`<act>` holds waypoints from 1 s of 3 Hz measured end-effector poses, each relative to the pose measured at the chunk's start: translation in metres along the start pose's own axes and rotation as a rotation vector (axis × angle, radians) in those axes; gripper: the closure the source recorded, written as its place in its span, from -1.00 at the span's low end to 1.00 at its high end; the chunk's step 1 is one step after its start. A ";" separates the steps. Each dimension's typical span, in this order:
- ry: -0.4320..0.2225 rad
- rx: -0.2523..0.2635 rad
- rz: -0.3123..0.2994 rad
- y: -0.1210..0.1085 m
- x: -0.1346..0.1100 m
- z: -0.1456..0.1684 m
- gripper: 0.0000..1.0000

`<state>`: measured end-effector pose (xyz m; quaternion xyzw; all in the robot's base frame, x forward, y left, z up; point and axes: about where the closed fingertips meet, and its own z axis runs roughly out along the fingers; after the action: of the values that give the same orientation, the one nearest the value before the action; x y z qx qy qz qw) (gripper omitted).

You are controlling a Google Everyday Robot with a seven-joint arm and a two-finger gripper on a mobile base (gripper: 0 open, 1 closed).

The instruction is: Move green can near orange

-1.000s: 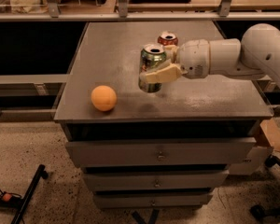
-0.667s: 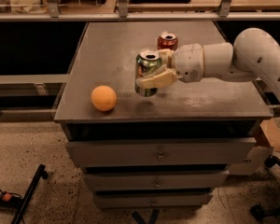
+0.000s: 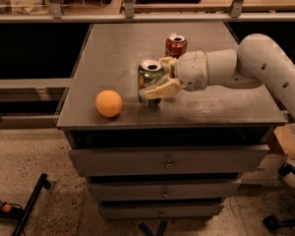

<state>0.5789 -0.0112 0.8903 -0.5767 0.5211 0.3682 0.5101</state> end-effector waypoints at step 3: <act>-0.021 -0.073 0.087 0.017 -0.004 0.014 0.17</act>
Offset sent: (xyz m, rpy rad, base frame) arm -0.0150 0.0134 0.0002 0.0029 0.1461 0.0407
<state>0.5633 0.0047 0.8878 -0.5679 0.5264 0.4148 0.4778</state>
